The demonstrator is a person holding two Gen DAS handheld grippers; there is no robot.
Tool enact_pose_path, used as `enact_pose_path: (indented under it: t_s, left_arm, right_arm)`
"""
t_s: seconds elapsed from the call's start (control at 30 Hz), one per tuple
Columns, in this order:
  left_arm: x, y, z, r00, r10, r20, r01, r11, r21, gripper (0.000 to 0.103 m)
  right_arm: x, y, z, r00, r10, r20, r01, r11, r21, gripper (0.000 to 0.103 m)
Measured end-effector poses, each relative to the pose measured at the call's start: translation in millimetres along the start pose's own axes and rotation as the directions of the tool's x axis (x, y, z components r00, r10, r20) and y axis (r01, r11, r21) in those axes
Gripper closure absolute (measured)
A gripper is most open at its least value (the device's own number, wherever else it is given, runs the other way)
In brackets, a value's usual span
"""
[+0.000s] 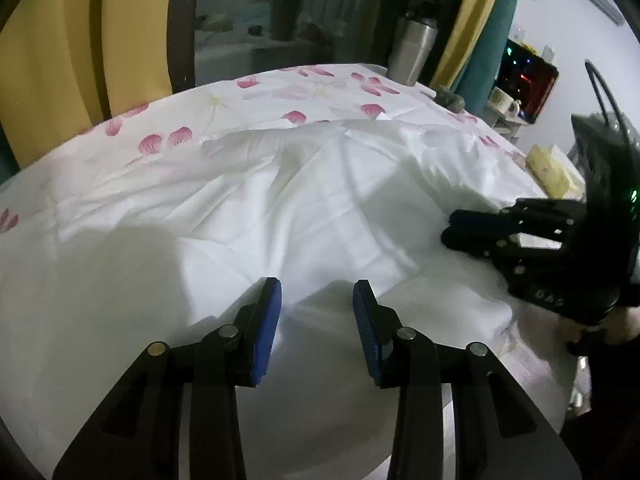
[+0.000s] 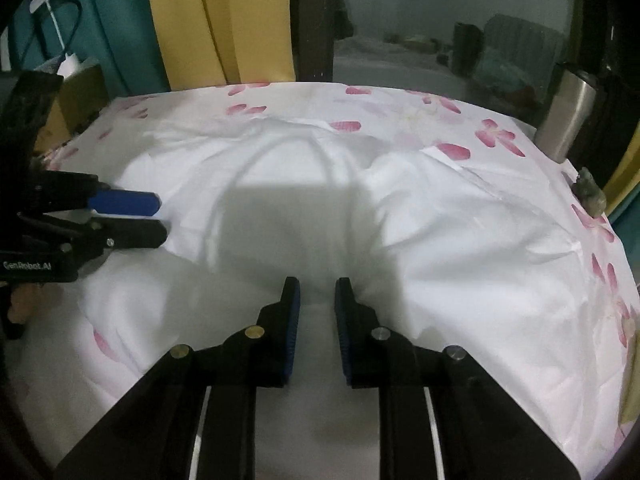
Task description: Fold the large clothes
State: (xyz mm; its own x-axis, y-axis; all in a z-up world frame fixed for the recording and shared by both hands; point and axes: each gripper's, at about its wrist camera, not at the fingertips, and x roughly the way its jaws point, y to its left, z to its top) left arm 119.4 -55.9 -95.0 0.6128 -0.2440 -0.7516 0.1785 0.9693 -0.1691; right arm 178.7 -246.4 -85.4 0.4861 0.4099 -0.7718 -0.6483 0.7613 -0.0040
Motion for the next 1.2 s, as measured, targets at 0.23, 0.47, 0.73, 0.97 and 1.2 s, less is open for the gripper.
enact_pose_path:
  t_s: [0.23,0.47,0.73,0.97,1.2]
  left_arm:
    - [-5.8,-3.0,-0.5,1.000,0.023,0.015,-0.023,1.000,0.004,0.063]
    - [-34.4,-13.5,-8.6,0.997,0.036,0.066,-0.036,0.999,-0.008,0.063]
    - [-25.1,-22.4,-33.3,0.997,0.075,0.025,-0.075,0.997,-0.003,0.062]
    - [-33.0,-26.2,-37.1,0.995,0.096,0.021,-0.095,0.995,-0.019,0.062]
    - [-50.1,-38.0,-32.0,0.992,0.100,0.080,-0.098,0.995,-0.030,0.062]
  right_arm:
    - [-6.0,3.5,-1.6,0.999,-0.041,0.003,0.041,0.999,-0.001,0.081]
    - [-29.6,-2.5,-12.7,0.997,-0.070,0.023,0.068,0.996,0.050,0.058]
    - [-48.1,-7.1,-36.7,0.993,-0.117,0.018,0.115,0.990,0.079,0.048]
    - [-64.7,-21.1,-60.4,0.990,-0.140,0.027,0.135,0.981,0.137,0.045]
    - [-81.9,-36.9,-83.0,0.985,-0.170,0.035,0.160,0.966,0.202,0.025]
